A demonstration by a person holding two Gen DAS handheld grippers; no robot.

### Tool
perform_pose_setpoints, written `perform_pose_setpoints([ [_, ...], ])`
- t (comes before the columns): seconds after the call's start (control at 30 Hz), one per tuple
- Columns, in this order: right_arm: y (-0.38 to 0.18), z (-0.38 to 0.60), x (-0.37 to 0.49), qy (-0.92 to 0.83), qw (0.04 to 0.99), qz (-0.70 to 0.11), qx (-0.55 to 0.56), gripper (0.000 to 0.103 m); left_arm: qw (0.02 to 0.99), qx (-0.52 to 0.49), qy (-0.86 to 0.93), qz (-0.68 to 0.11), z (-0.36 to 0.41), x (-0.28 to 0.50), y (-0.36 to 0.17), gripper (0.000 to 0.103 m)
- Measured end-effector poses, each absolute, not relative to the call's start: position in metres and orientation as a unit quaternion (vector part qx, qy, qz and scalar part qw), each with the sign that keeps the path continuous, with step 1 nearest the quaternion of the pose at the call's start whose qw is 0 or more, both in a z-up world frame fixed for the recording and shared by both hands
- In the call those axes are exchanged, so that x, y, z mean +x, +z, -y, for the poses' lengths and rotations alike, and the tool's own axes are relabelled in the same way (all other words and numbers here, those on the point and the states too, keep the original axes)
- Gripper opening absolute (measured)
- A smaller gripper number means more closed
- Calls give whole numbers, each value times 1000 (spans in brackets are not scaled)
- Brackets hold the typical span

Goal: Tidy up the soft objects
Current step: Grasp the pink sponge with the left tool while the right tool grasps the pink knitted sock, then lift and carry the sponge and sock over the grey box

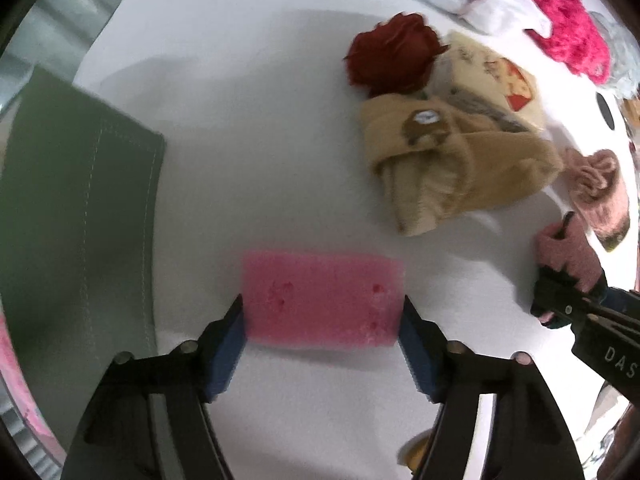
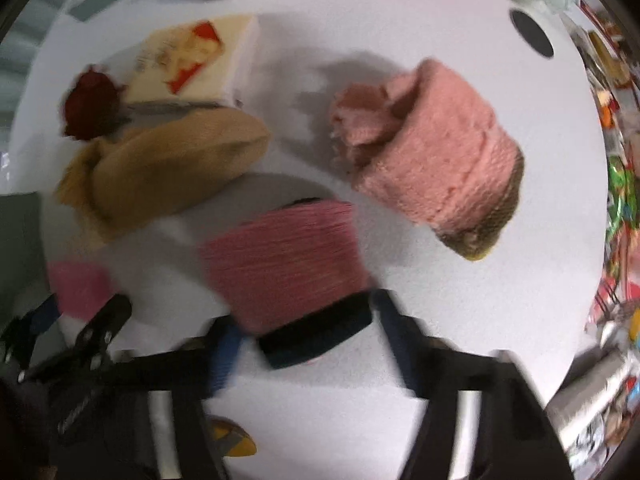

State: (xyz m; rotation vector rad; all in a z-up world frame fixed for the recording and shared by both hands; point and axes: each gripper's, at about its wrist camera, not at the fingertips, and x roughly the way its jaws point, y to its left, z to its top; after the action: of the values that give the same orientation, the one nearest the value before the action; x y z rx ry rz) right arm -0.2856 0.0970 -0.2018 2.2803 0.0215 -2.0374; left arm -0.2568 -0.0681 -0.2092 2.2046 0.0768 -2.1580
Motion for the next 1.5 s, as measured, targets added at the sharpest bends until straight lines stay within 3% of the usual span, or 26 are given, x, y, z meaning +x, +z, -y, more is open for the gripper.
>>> perform_pose_setpoints([
  [0.1,-191,-100,-282,-673,69,4,736,37,31,717,-696,-24,69,-259,-206,71],
  [0.77,-151,-148,-198,-660,138,-11,739,37,-18,684,-729,25,-9,-182,-130,71],
  [1.03,-143,-159,-198,-666,154,-28,729,37,-5,661,-750,8,4,-136,-75,71],
  [1.5,-91,-162,-180,-694,182,-34,696,37,31,624,-781,0,17,-121,-39,71],
])
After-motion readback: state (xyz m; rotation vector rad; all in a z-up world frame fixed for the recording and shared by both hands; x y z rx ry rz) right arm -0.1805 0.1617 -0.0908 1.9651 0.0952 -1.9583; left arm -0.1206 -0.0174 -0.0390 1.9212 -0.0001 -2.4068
